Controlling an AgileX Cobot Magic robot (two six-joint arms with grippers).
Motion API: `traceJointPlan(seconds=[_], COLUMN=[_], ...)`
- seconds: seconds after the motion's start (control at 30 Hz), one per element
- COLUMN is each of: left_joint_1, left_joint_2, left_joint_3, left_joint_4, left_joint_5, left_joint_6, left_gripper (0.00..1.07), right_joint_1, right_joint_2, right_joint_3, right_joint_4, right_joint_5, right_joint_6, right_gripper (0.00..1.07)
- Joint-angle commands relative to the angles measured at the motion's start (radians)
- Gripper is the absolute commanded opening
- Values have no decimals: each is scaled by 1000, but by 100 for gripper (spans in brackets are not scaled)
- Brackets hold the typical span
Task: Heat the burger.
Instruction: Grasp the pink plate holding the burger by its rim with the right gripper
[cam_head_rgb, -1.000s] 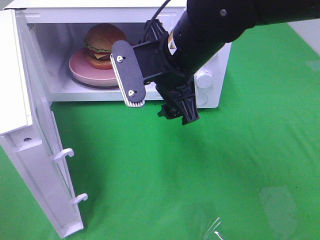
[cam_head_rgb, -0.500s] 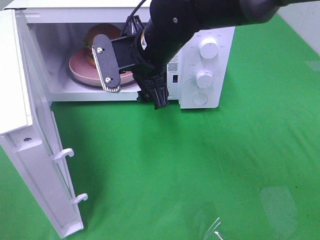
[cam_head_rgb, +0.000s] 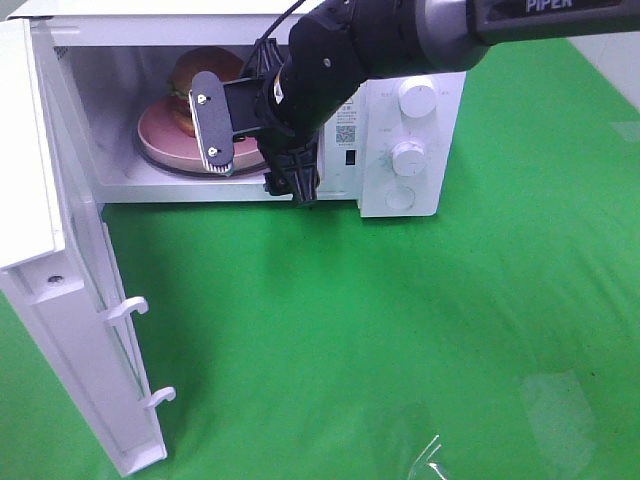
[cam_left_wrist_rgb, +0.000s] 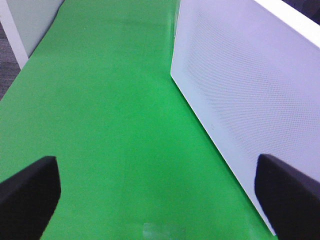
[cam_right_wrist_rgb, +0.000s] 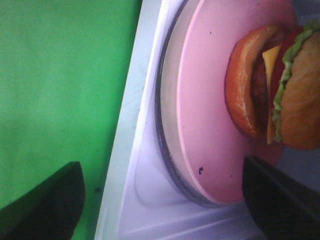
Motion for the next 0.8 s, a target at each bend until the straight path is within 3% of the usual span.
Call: traceJointPlan(seconds=[0.03, 0.8], left_joint_1=[2, 2], left_joint_2=[-4, -4], left_joint_3=[3, 3], left_joint_4=[-2, -2], left_joint_5=[-9, -9], left_joint_6=[-6, -6], left_gripper=[98, 98], right_joint_1=[-4, -49], right_joint_2=[24, 256], right_joint_3=[-30, -224], right_joint_4=[20, 144], right_joint_5=[-25, -43], right_joint_6=[15, -50], right_gripper=[85, 81])
